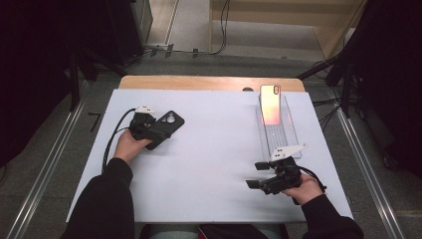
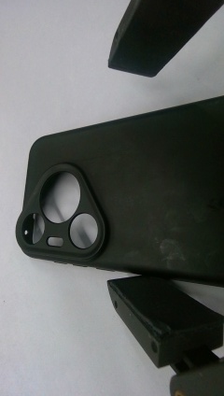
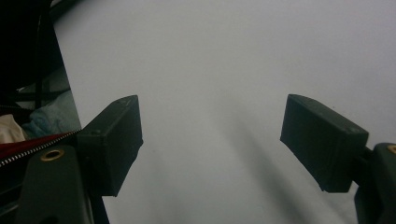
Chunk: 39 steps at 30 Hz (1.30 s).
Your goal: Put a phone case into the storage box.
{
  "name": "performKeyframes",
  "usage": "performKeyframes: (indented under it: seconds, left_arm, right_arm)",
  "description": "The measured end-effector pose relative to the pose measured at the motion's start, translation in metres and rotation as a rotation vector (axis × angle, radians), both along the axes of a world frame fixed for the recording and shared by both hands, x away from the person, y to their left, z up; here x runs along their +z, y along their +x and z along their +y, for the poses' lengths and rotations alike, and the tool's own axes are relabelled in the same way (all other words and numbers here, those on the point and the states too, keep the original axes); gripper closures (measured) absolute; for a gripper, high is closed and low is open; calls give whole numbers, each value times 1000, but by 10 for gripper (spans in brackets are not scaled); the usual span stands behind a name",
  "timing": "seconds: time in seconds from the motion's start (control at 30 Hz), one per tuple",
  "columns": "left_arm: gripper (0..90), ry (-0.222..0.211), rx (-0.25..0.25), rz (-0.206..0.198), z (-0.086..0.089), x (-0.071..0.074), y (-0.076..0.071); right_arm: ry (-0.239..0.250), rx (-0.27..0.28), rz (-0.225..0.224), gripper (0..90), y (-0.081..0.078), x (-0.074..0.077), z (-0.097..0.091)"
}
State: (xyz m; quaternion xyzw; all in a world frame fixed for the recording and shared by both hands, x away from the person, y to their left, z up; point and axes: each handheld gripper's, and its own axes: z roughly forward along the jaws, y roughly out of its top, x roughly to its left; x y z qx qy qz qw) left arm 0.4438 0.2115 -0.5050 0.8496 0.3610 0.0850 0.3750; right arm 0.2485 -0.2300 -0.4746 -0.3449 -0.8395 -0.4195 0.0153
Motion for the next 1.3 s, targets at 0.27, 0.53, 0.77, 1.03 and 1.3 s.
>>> performKeyframes:
  seconds: [0.27, 0.53, 0.77, 1.03, 1.3]
  left_arm:
    - [0, 61, 0, -32, -6, -2, -3]
    - [23, 146, 15, -81, -13, -3, -7]
    - [89, 138, 46, -96, -11, -2, -8]
    - [136, 132, 47, -105, -11, -2, -9]
    - [148, 127, 43, -98, -9, 0, -8]
  right_arm:
    - [-5, 2, 2, 188, 0, 0, 0]
    - [-11, 2, 3, 188, -1, 0, 1]
    - [-16, 4, 1, 188, -1, -1, 2]
    - [-21, 5, 3, 188, -1, -1, 3]
    - [-24, 4, -3, 188, 0, -2, 2]
